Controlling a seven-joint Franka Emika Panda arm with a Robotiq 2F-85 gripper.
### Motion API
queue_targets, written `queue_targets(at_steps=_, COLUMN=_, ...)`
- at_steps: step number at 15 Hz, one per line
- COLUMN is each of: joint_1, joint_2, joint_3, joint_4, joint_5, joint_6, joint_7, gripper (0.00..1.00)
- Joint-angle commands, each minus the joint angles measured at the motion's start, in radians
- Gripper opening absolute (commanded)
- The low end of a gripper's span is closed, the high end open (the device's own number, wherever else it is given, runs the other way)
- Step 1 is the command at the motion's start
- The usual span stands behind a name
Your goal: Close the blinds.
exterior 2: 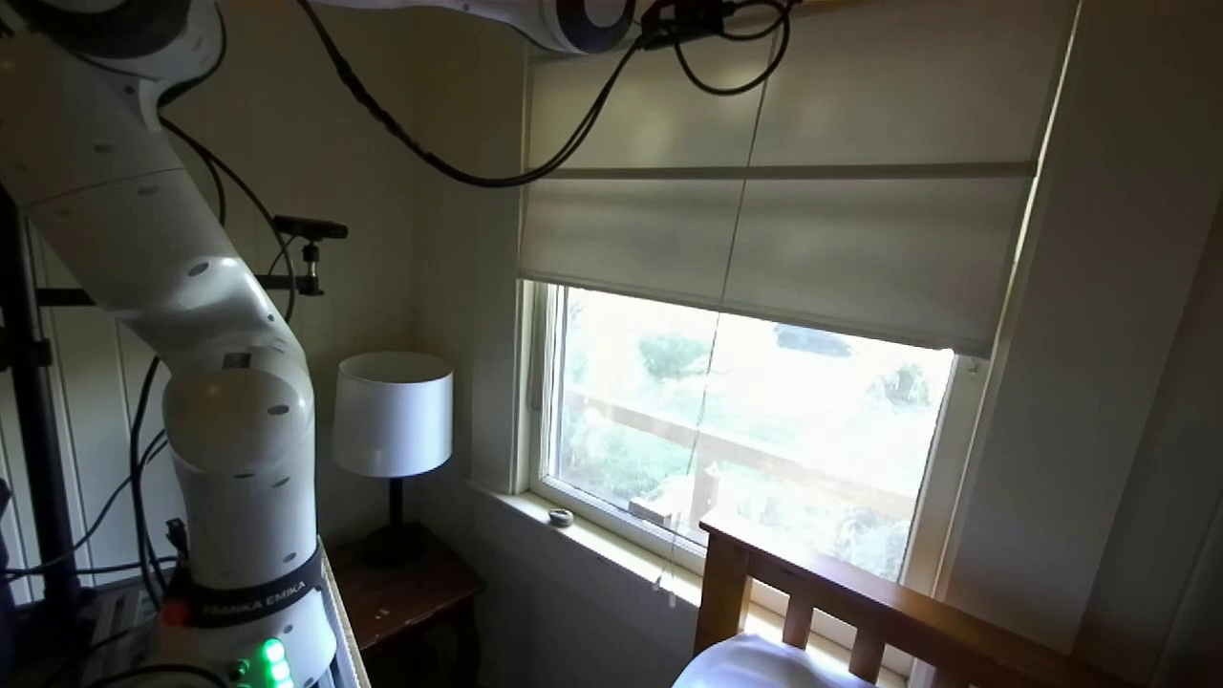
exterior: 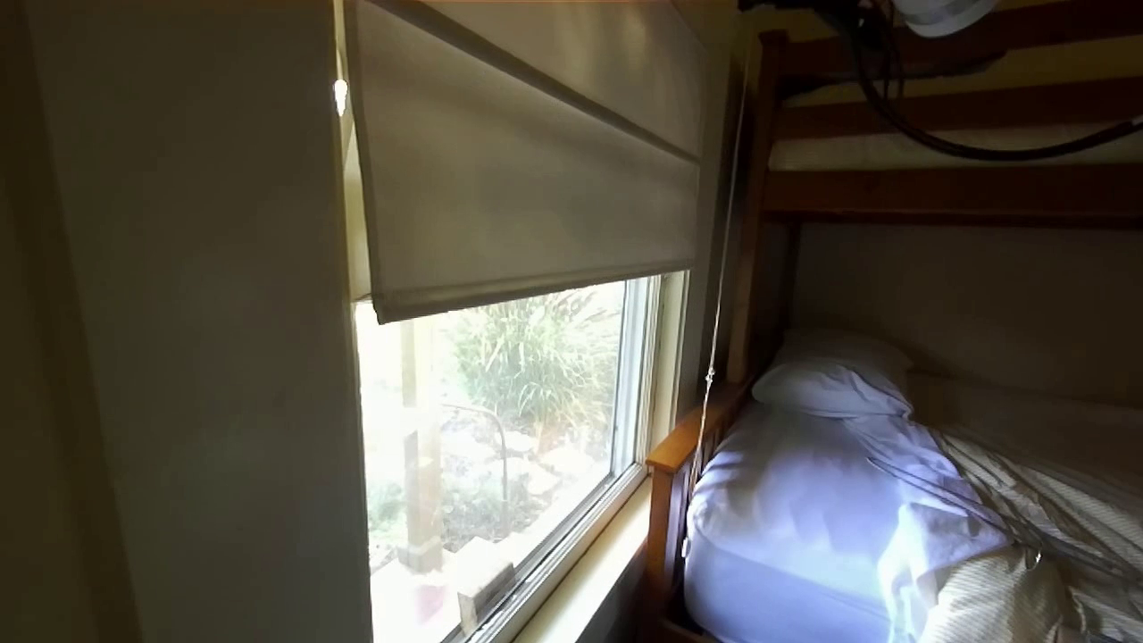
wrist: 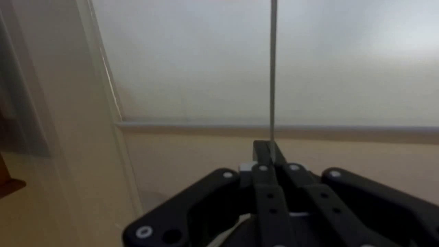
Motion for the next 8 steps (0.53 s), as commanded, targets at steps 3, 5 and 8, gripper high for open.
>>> queue_targets(at_steps=3, joint_1=0.002, joint_2=0.074, joint_3=-0.051, joint_4=0.196, joint_5=-0.021, joint_6=-0.057, joint_7=0.001, gripper=0.0)
queue_targets(at_steps=5, joint_1=0.012, joint_2=0.1, joint_3=-0.069, joint_4=0.251, joint_5=-0.017, joint_6=-0.093, joint_7=-0.002, gripper=0.28)
queue_targets(at_steps=8, joint_1=0.038, joint_2=0.136, joint_3=-0.093, joint_4=0.306, joint_5=0.002, joint_6=-0.133, joint_7=-0.014, gripper=0.1)
